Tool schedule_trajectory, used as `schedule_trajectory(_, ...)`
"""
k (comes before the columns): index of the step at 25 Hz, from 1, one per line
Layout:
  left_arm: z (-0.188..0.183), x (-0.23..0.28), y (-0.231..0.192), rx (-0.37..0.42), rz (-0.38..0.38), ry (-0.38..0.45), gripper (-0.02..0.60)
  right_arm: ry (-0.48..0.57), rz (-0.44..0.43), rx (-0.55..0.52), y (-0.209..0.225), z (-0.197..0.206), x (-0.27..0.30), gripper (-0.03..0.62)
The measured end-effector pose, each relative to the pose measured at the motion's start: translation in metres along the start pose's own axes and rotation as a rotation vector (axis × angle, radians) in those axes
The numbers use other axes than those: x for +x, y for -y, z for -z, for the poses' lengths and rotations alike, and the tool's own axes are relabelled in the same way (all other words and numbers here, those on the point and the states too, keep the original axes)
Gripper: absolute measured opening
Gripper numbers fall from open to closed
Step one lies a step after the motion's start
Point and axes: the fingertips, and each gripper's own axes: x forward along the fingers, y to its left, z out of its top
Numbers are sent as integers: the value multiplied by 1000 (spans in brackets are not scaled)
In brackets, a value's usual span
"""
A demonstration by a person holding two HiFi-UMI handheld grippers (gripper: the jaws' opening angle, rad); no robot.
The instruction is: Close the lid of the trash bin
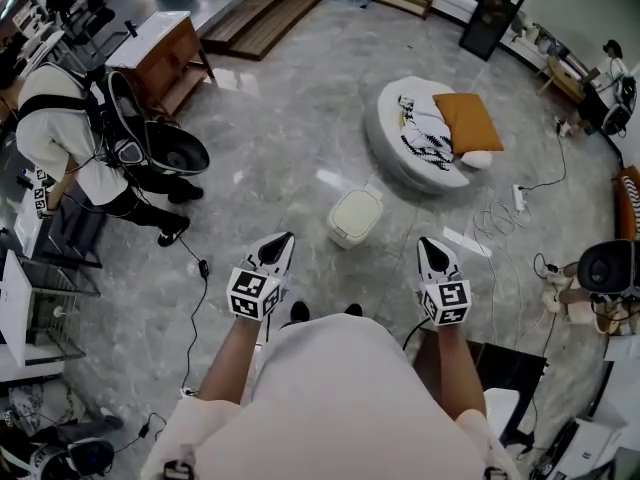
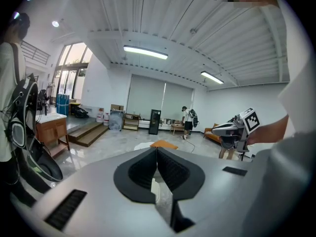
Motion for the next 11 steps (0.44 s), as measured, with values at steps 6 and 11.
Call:
schedule_trajectory(6,-3,4,-3,5,-4,0,17,4,-1,3,4,-2,5,29)
schedule_trajectory(11,-5,6,-2,2,-9,3,17,10,-2,2,8,-5,6,29)
